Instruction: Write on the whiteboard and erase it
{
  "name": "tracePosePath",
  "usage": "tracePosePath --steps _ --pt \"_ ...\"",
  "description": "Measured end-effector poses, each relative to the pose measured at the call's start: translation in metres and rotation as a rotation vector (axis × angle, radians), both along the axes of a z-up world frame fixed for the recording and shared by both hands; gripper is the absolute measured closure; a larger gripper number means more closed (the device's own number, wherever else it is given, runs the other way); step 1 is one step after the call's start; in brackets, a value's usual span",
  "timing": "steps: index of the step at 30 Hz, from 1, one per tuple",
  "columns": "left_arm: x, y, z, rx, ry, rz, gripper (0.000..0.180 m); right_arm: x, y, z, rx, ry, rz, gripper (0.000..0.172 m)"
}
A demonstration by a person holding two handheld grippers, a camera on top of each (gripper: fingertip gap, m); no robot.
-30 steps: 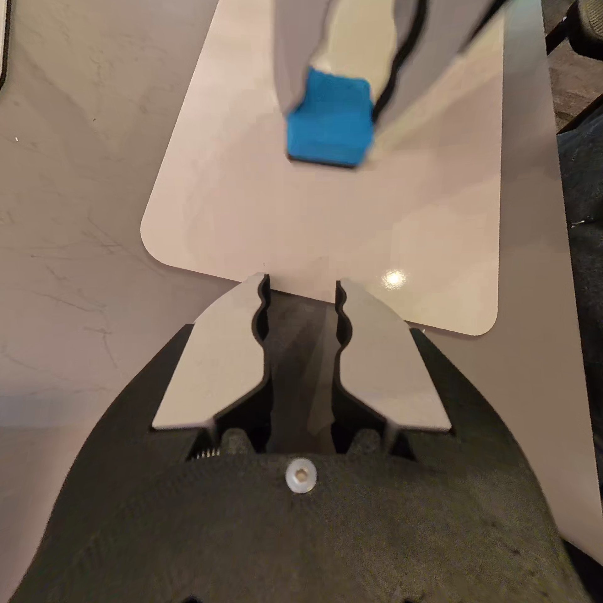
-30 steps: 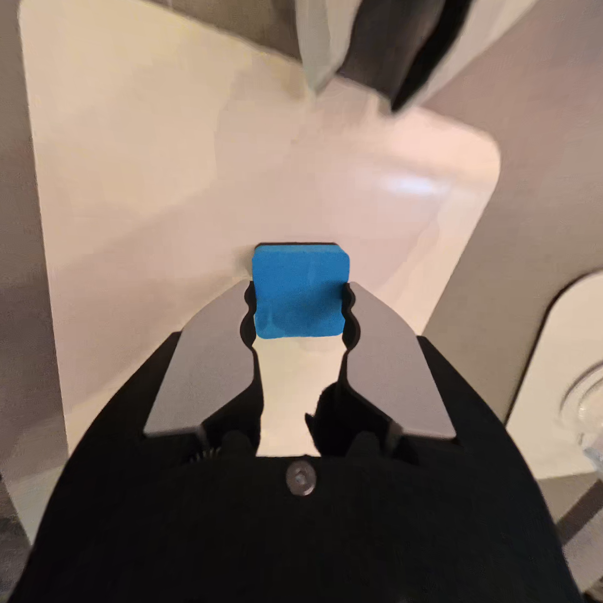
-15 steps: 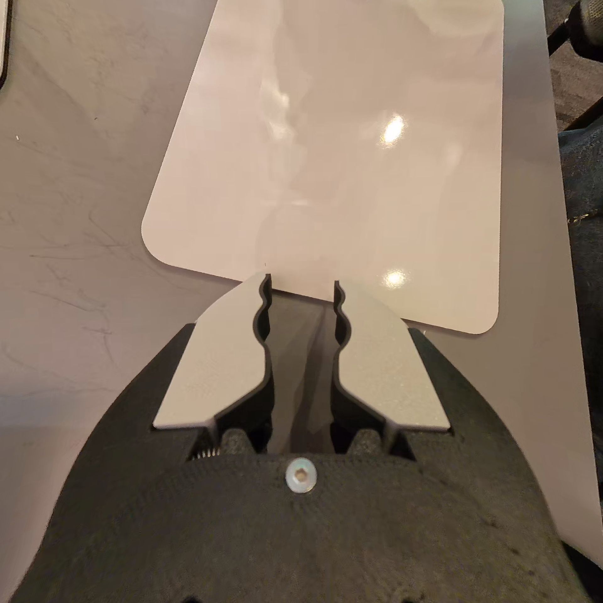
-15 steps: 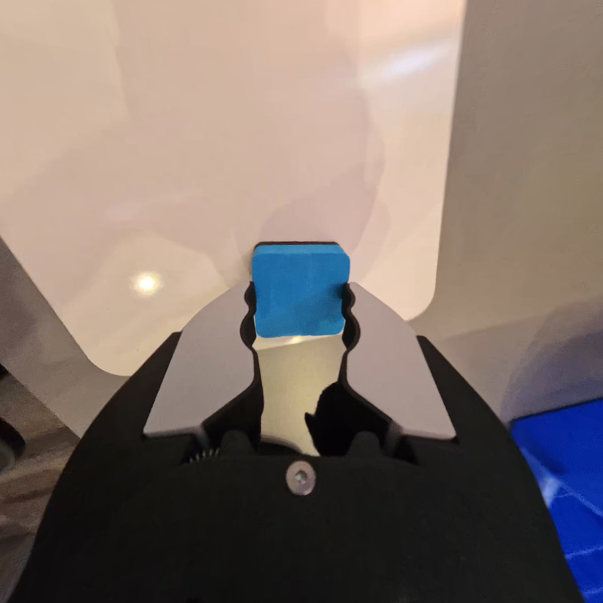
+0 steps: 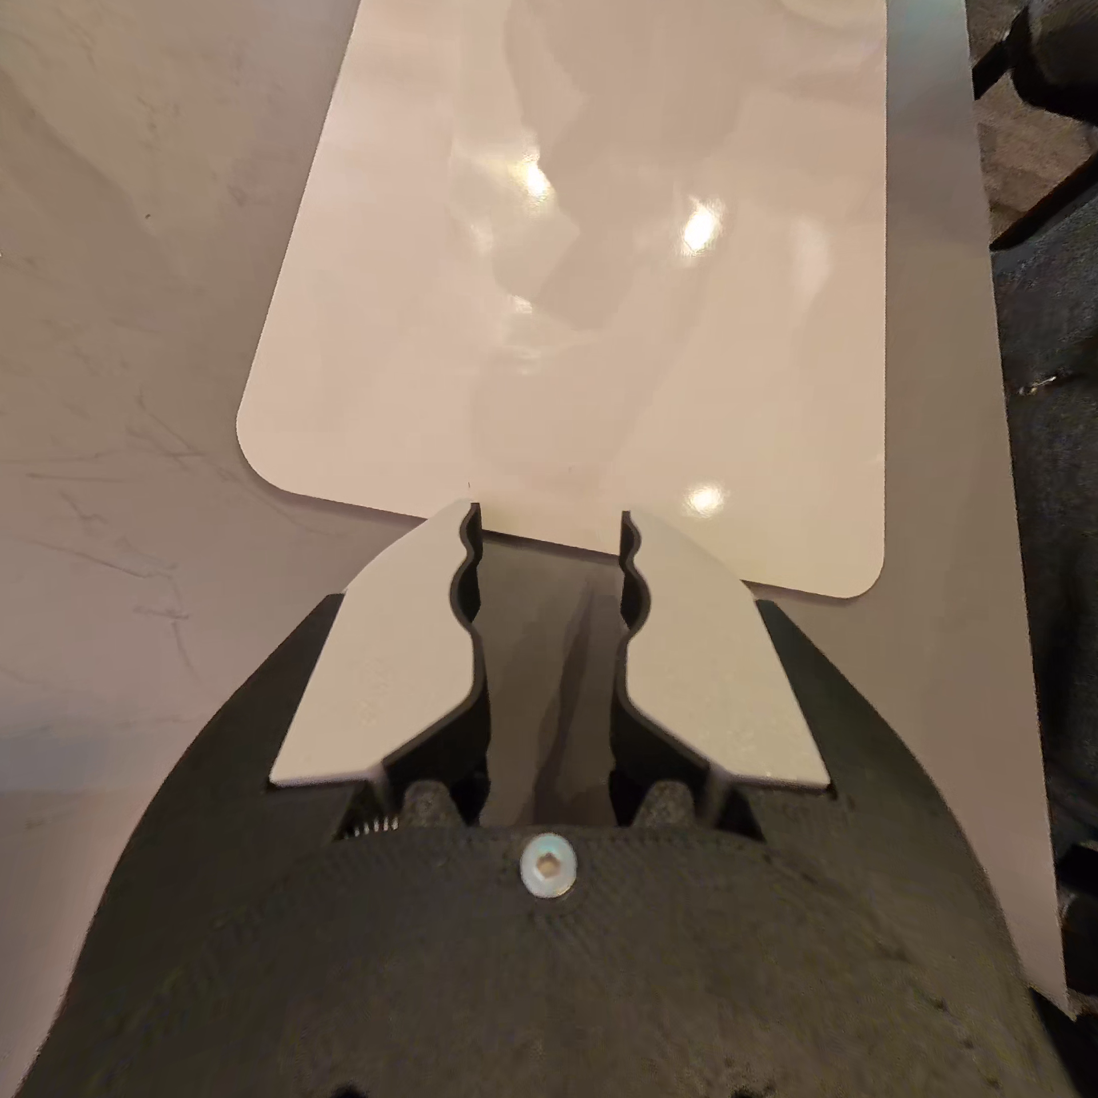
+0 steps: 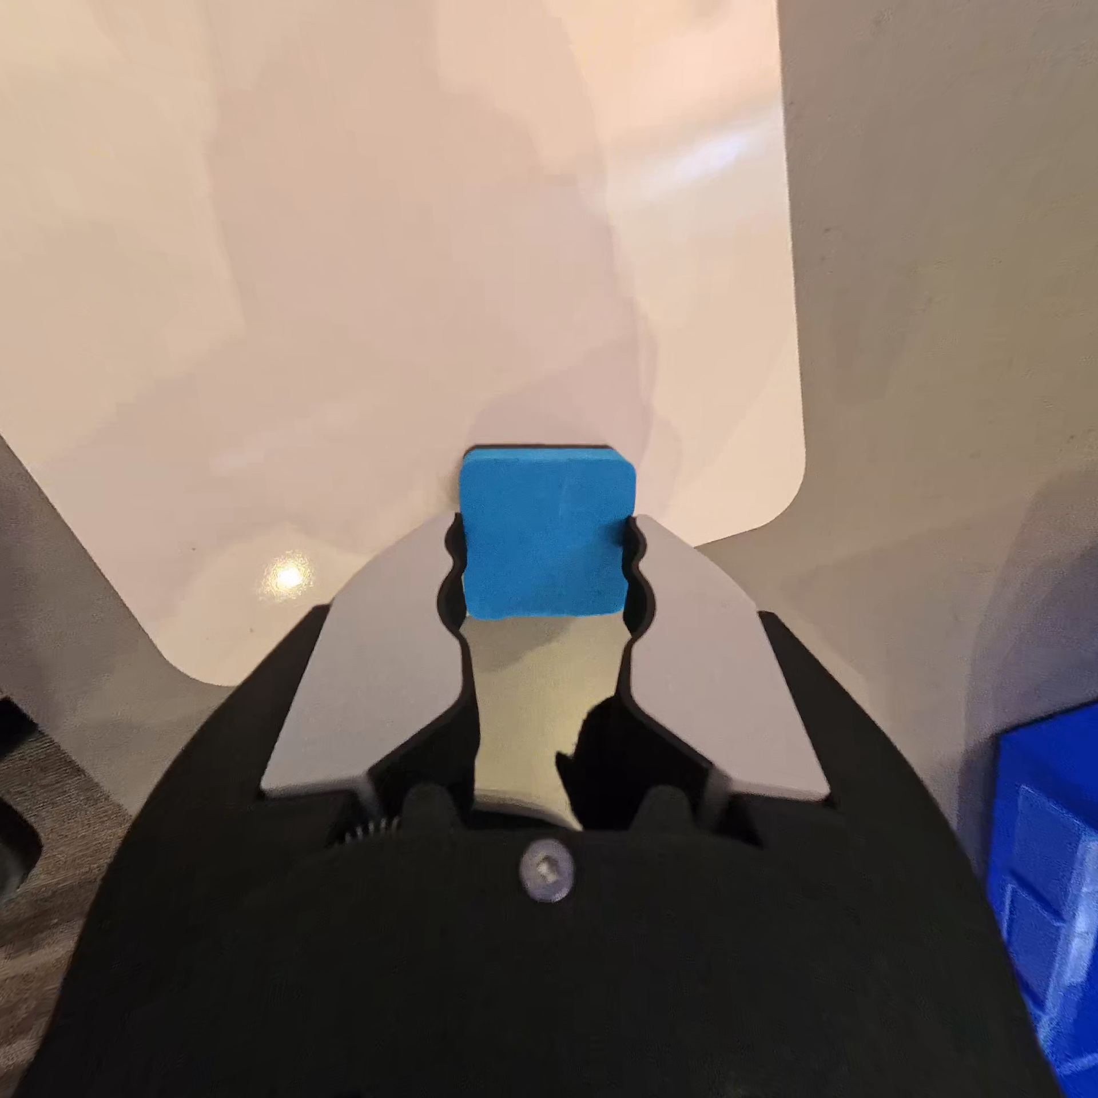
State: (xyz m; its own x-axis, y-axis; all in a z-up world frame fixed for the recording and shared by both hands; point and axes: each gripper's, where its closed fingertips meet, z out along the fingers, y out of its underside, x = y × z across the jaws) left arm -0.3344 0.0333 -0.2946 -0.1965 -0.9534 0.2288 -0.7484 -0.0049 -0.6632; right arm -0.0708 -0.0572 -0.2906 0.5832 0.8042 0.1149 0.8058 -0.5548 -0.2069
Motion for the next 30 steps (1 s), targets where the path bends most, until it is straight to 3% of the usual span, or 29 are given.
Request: tracePosePath --steps 8,16,18,23,27,30 --pt "0.008 -0.018 0.000 0.066 0.045 0.024 0.114 0.001 0.023 -0.001 0.027 0.001 0.034 0.119" --pt "0.017 -0.024 0.001 0.040 0.017 0.080 0.128 -0.002 0.044 -0.001 0.036 -0.022 0.103 0.120" --pt "0.018 -0.025 0.001 0.033 0.013 0.083 0.124 -0.003 0.046 -0.001 0.039 -0.020 0.117 0.120" --pt "0.016 -0.008 0.000 0.137 0.079 0.111 0.096 -0.009 0.049 0.012 0.076 0.086 0.148 0.120" --pt "0.030 0.020 0.021 0.123 -0.015 0.166 0.096 -0.007 0.065 0.046 0.165 0.192 0.125 0.120" --pt "0.043 0.040 0.020 0.115 -0.010 0.156 0.097 0.000 0.080 0.053 0.188 0.182 0.128 0.120"
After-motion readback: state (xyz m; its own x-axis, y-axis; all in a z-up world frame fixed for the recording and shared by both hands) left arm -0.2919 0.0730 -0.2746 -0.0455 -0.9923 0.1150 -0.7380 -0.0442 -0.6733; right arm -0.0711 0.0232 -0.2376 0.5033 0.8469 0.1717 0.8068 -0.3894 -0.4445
